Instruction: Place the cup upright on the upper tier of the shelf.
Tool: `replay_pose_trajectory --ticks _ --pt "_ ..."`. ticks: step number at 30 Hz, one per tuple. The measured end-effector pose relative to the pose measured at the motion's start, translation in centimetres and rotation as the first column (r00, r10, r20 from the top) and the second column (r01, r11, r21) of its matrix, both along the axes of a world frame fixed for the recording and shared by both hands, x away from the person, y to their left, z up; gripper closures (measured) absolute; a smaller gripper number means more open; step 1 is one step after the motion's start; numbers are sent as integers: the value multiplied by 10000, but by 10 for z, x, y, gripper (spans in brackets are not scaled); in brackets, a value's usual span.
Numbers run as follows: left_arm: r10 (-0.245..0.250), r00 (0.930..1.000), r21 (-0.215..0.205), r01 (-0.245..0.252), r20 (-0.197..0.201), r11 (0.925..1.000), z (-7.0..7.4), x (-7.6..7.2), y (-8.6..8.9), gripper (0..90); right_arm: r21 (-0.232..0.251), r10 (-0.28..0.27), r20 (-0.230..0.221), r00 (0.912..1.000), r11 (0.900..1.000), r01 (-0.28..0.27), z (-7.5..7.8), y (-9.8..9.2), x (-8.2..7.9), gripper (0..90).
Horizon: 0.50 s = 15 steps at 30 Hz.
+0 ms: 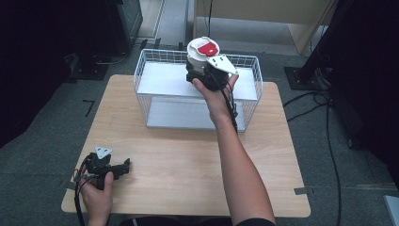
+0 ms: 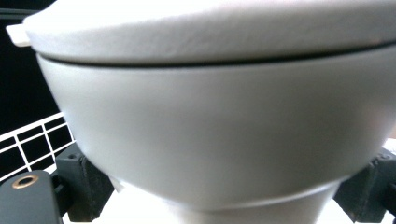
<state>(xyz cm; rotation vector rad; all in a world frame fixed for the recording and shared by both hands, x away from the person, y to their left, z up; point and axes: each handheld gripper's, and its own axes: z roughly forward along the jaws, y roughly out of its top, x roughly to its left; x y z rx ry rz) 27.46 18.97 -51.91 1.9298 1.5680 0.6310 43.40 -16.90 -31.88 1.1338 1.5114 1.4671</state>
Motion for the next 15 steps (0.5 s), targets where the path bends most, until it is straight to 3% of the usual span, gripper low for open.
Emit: replay_pose_trajectory --ticks 15 --pt "5 10000 -4 -5 3 10000 0 0 0 0 102 -115 -335 9994 9999 118 0 1 10 96"
